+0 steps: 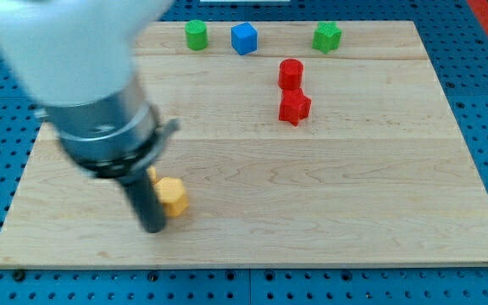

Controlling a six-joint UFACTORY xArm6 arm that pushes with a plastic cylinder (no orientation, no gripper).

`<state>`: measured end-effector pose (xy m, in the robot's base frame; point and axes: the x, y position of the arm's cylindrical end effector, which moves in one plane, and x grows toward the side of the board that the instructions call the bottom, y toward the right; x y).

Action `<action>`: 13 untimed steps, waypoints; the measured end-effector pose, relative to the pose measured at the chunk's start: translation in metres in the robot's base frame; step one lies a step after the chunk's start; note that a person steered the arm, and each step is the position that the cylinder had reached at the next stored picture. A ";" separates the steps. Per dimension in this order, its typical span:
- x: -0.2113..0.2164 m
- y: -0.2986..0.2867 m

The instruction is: Push the yellow blocks towards bottom center of the board

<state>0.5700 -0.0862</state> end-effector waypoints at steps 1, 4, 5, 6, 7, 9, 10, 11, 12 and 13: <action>0.000 -0.024; -0.038 0.016; -0.108 0.047; -0.092 0.124; -0.085 0.127; -0.085 0.127; -0.074 0.125; -0.038 0.110; -0.090 0.148; -0.085 0.054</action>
<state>0.4852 -0.0321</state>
